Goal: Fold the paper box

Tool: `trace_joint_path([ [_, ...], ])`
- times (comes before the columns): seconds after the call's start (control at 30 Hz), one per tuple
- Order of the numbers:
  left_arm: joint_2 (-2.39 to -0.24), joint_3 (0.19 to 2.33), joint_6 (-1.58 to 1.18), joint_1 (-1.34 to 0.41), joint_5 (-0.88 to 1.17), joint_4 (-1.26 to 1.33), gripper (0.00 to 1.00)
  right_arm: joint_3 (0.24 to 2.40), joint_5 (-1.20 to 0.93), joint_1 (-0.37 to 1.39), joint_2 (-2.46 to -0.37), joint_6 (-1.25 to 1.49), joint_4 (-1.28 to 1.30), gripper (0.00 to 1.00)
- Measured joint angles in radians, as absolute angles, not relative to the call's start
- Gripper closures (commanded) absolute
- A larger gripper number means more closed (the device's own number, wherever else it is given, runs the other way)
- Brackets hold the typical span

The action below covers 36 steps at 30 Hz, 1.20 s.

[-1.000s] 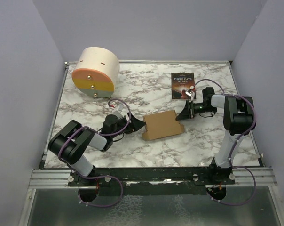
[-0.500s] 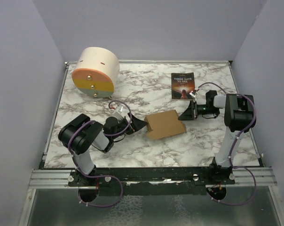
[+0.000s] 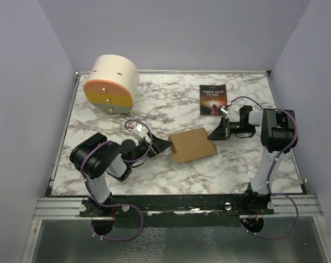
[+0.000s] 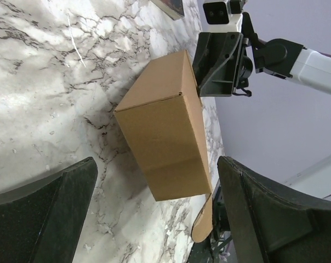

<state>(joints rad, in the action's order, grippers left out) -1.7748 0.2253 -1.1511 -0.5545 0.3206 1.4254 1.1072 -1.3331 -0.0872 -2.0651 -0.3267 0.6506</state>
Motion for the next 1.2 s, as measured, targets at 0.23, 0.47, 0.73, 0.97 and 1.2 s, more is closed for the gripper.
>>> trace_joint_path([
  [0.23, -1.797, 0.252, -1.195, -0.622, 0.278, 1.444, 0.08, 1.108, -1.336, -0.087, -2.069, -0.327, 0.655, 0.73],
  [0.47, -1.905, 0.267, -1.275, -0.701, 0.15, 1.506, 0.24, 1.108, -1.336, -0.087, -2.069, -0.327, 0.656, 0.72],
  [0.73, -1.959, 0.273, -1.346, -0.735, 0.059, 1.53, 0.5, 1.113, -1.336, -0.087, -2.069, -0.343, 0.664, 0.67],
  [0.97, -1.986, 0.273, -1.394, -0.742, 0.033, 1.538, 0.68, 1.125, -1.332, -0.087, -2.073, -0.374, 0.679, 0.61],
  [1.2, -1.99, 0.273, -1.427, -0.742, 0.028, 1.539, 0.72, 1.131, -1.329, -0.088, -2.073, -0.403, 0.693, 0.41],
])
